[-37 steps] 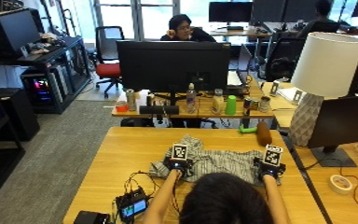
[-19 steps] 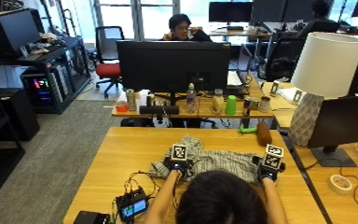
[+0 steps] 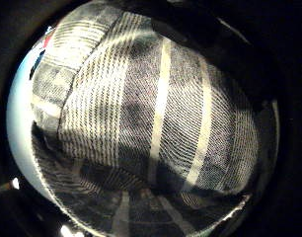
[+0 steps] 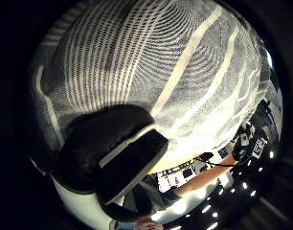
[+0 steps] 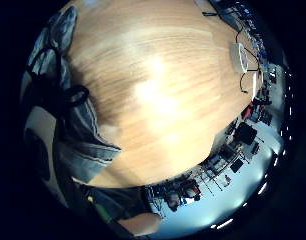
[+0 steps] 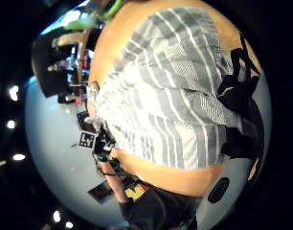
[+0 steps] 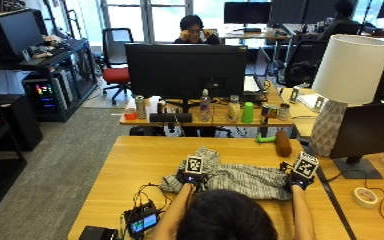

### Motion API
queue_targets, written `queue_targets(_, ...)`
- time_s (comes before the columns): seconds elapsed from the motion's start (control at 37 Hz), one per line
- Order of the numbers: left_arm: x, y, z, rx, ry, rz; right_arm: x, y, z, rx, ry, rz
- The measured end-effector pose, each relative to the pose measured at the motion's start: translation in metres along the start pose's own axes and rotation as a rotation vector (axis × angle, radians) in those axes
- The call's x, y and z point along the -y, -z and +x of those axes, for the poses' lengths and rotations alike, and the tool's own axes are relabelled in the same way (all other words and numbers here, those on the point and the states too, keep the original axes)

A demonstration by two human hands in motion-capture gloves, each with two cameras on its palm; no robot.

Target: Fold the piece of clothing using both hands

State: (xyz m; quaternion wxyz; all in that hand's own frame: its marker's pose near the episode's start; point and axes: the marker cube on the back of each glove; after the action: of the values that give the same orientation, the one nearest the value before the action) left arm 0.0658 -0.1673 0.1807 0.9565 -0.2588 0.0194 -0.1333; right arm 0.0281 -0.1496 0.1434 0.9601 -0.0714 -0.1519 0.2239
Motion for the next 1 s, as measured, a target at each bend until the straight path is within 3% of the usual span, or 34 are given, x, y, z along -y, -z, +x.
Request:
queue_targets(0.14,-0.013,-0.003,0.007,0.012,-0.079,-0.055,-0.014,0.014,-0.004,-0.021,0.065,-0.065)
queue_targets(0.22,-0.017,-0.005,0.011,0.019,-0.08,-0.043,-0.017,0.031,-0.007,-0.035,0.074,-0.049)
queue_targets(0.35,-0.022,-0.007,0.017,0.006,-0.128,-0.029,0.04,0.042,-0.007,-0.055,0.06,-0.054)
queue_targets(0.43,-0.024,-0.007,0.015,-0.011,-0.122,-0.041,0.045,0.051,-0.012,-0.093,0.006,-0.118)
queue_targets(0.49,-0.022,-0.004,0.012,-0.047,-0.119,-0.019,0.044,0.063,-0.02,-0.141,0.028,-0.044)
queue_targets(0.57,-0.018,0.004,0.007,-0.154,-0.18,-0.014,0.038,0.081,-0.038,-0.208,0.079,0.077)
queue_targets(0.68,-0.024,0.02,-0.007,-0.317,-0.251,-0.07,0.016,0.104,-0.07,-0.281,0.12,0.127)
queue_targets(0.86,-0.042,0.051,-0.048,-0.312,-0.199,0.012,-0.03,0.129,-0.151,-0.45,0.2,0.2)
queue_targets(1.0,-0.053,0.062,-0.07,-0.31,-0.116,0.033,-0.056,0.127,-0.209,-0.515,0.286,0.252)
